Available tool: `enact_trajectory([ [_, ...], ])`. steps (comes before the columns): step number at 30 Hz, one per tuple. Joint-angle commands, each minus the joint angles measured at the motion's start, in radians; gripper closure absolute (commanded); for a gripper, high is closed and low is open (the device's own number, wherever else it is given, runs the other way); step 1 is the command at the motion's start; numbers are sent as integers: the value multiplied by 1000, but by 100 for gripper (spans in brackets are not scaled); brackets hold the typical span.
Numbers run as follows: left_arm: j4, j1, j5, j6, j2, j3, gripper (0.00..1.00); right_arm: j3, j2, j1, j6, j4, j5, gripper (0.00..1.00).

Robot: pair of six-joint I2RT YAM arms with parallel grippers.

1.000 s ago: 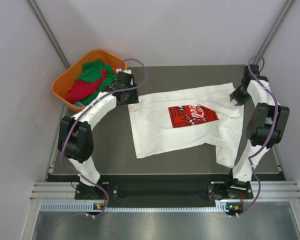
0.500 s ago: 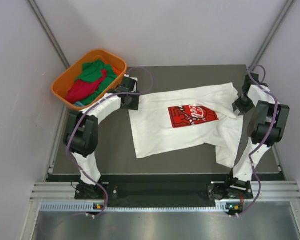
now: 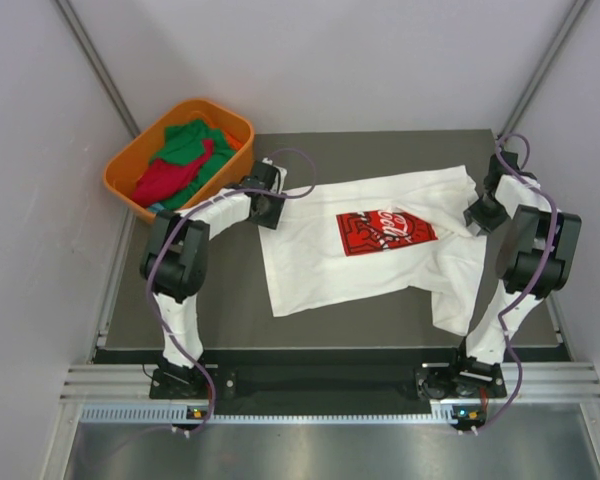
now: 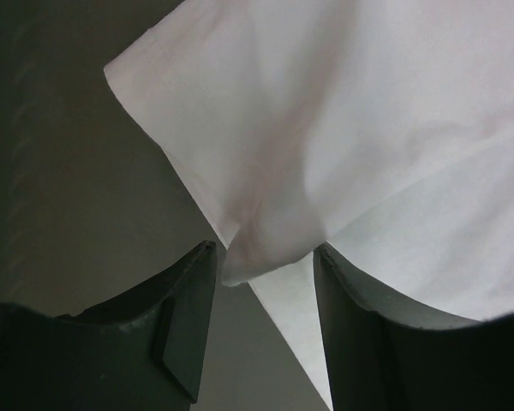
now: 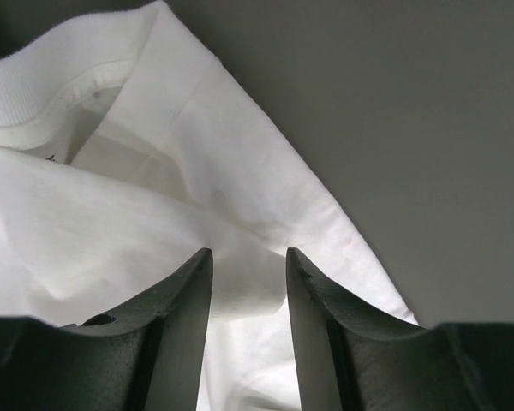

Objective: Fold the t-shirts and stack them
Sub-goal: Fold the tshirt

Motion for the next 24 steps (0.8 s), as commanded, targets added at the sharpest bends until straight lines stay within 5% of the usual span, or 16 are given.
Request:
enact_trajectory([
  [1,45,-16,-43,67,13,46,46,-4,-34,-9,-5,35,-3,60],
  [5,50,-28,-65,79,23,51,51,-7,-15,-9,-1,60,-8,71],
  [8,56,-44,-111,91,25,51,56,11,3,-14,-8,55,-6,95],
  [9,56,-45,-138,91,26,52,65,23,5,-14,-14,47,-3,100],
  [12,47,-50,-177,93,29,69,84,28,-21,-18,-24,46,27,100],
  [17,45,-56,-230,96,11,86,94,28,-83,-32,-31,35,68,100],
  [20,42,-74,-290,119,5,88,92,34,-100,-46,-37,24,71,100],
  [23,22,-79,-292,117,2,79,68,48,-109,-61,-42,3,71,100],
  [24,21,-79,-295,113,2,71,68,48,-113,-64,-43,3,71,100],
])
